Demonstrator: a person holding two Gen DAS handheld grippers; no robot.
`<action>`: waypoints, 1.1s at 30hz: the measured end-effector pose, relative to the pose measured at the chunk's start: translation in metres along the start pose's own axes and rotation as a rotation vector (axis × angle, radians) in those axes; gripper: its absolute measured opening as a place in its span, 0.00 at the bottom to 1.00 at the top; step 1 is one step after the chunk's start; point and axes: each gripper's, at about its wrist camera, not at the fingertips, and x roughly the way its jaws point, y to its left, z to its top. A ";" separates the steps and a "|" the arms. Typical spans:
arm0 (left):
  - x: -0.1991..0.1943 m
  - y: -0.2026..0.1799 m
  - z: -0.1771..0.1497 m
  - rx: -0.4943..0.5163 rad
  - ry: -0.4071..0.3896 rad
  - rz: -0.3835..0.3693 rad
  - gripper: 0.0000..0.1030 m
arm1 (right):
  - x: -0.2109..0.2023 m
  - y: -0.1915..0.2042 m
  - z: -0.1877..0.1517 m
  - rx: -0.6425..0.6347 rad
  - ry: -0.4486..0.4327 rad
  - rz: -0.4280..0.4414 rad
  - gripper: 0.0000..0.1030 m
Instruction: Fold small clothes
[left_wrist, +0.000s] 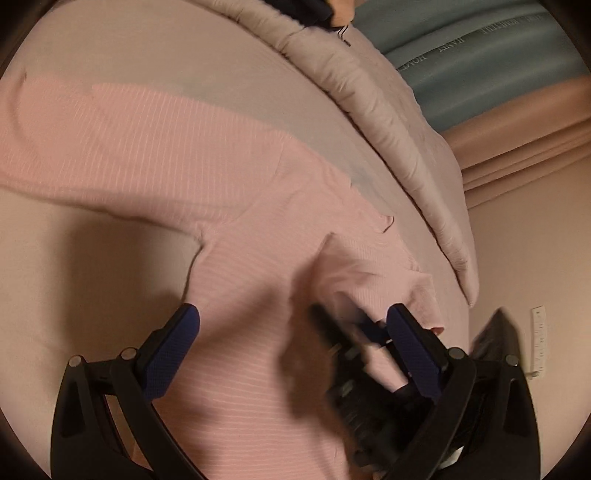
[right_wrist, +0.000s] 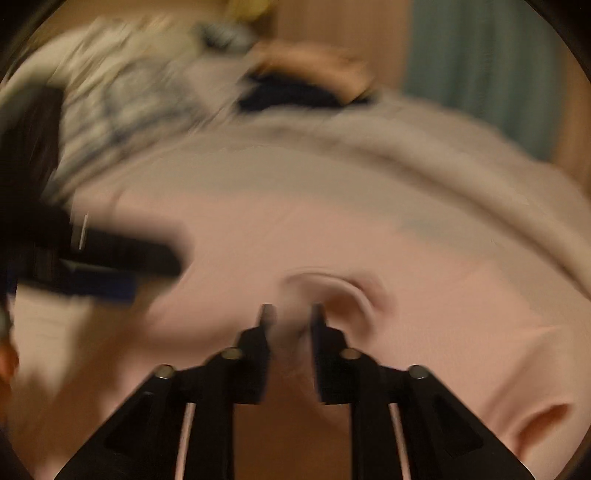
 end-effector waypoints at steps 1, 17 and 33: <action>0.001 0.000 -0.001 -0.002 0.014 -0.023 0.98 | -0.001 0.004 -0.006 -0.012 0.018 0.035 0.27; 0.083 -0.034 0.010 0.113 0.065 0.071 0.30 | -0.151 -0.110 -0.116 0.502 -0.139 0.055 0.66; 0.023 -0.021 0.053 0.104 -0.222 0.099 0.03 | -0.060 -0.158 -0.097 0.666 -0.100 0.023 0.68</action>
